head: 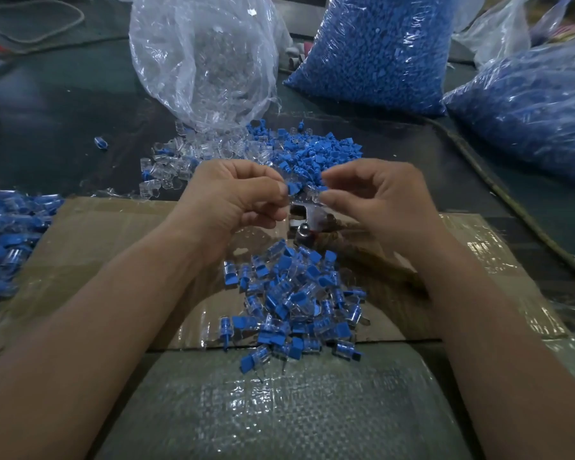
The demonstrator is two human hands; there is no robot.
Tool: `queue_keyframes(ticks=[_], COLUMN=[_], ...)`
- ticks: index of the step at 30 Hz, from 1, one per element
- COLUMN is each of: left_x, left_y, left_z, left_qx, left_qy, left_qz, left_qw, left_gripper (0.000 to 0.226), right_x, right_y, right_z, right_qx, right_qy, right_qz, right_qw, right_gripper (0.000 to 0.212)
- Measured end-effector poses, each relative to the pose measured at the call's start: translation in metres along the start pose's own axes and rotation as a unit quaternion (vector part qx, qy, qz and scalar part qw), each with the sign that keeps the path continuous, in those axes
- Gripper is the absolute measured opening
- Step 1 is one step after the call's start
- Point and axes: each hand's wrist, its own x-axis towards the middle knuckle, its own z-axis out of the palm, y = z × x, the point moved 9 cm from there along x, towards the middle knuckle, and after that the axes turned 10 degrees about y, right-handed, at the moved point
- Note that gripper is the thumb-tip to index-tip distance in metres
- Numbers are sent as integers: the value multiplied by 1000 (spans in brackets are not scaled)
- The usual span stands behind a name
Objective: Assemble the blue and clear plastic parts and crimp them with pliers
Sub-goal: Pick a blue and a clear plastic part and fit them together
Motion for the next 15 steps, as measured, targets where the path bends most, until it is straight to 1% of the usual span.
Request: queue_keyframes(ticks=[2,3,5,7,9,12,13,15], left_x=[1,1,2,2,2,3,4,4], left_y=[1,1,2,2,1,0,-1,-2], left_z=[-4,-6,-6,-6,-6,-6,-6,-5], left_qx=[-11,-13,-15,-16,-17,-19,-19,-20], left_qy=[14,19,22,23,23,21,19,14], left_qz=[-2,-2,-3,-2,-2,-3,-4,-5], left_qw=[1000,1000,1000,1000,1000,1000,1000,1000], left_gripper=[17,18,19,20,20,19,19,19], right_x=[4,3,-2,-11,-19,-17,-16,-15], right_y=[15,22,34,44,49,52,52,51], right_z=[-10,-13,-12,-6,-1,1,1,0], right_qx=[-44,-64,-101,-138,-183,-239,-249,-268], right_qy=[-27,-56,-136,-221,-274,-276,-270,-258], right_qz=[39,57,90,121,124,107,106,101], right_qw=[998,995,981,958,936,925,924,923], right_gripper=[27,31,48,62,74,88,89,81])
